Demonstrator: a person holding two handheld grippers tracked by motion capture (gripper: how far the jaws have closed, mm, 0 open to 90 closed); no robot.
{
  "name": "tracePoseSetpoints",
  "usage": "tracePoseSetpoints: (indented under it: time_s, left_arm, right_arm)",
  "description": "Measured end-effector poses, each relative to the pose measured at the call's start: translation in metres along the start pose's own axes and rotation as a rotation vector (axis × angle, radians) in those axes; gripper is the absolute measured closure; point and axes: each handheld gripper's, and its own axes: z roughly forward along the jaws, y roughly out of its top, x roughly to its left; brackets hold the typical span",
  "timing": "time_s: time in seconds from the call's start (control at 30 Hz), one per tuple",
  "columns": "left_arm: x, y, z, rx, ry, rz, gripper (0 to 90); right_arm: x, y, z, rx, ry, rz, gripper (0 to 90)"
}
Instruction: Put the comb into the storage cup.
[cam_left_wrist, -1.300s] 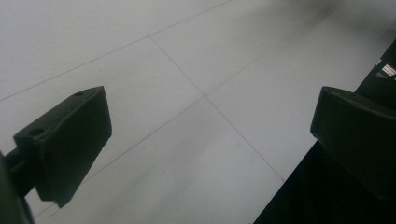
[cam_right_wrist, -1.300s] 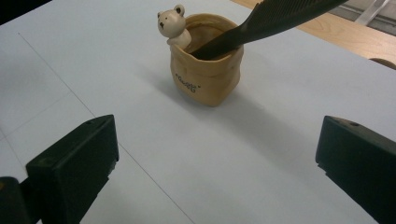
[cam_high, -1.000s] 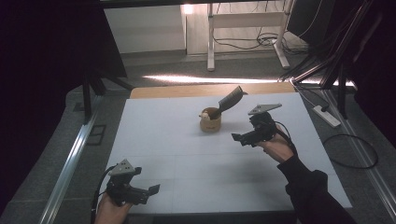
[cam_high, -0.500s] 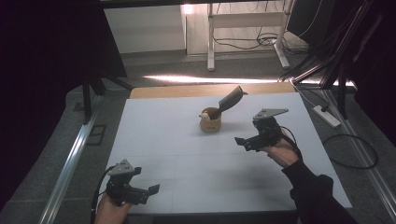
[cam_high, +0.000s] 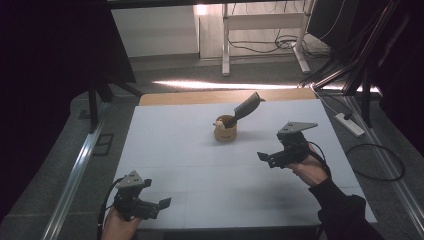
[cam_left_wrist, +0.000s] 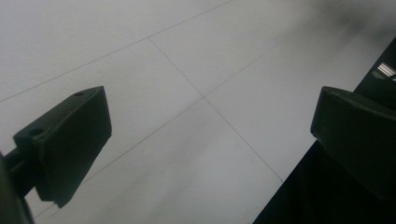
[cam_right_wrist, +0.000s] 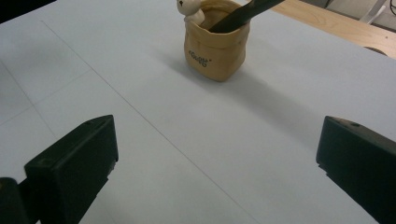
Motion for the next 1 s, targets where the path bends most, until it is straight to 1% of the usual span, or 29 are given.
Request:
tracePoseSetpoints:
  time_s: [0.37, 0.6, 1.0]
  left_arm:
    - [0.000, 0.000, 0.000, 0.000, 0.000, 0.000, 0.0]
    - [0.000, 0.000, 0.000, 0.000, 0.000, -0.001, 0.0]
    - [0.000, 0.000, 0.000, 0.000, 0.002, -0.001, 0.0]
  right_arm:
    - [-0.002, -0.017, -0.013, 0.000, -0.002, 0.022, 0.0]
    - [-0.002, -0.027, -0.020, 0.006, -0.015, 0.015, 0.0]
    - [-0.003, -0.042, -0.032, 0.014, -0.029, 0.019, 0.0]
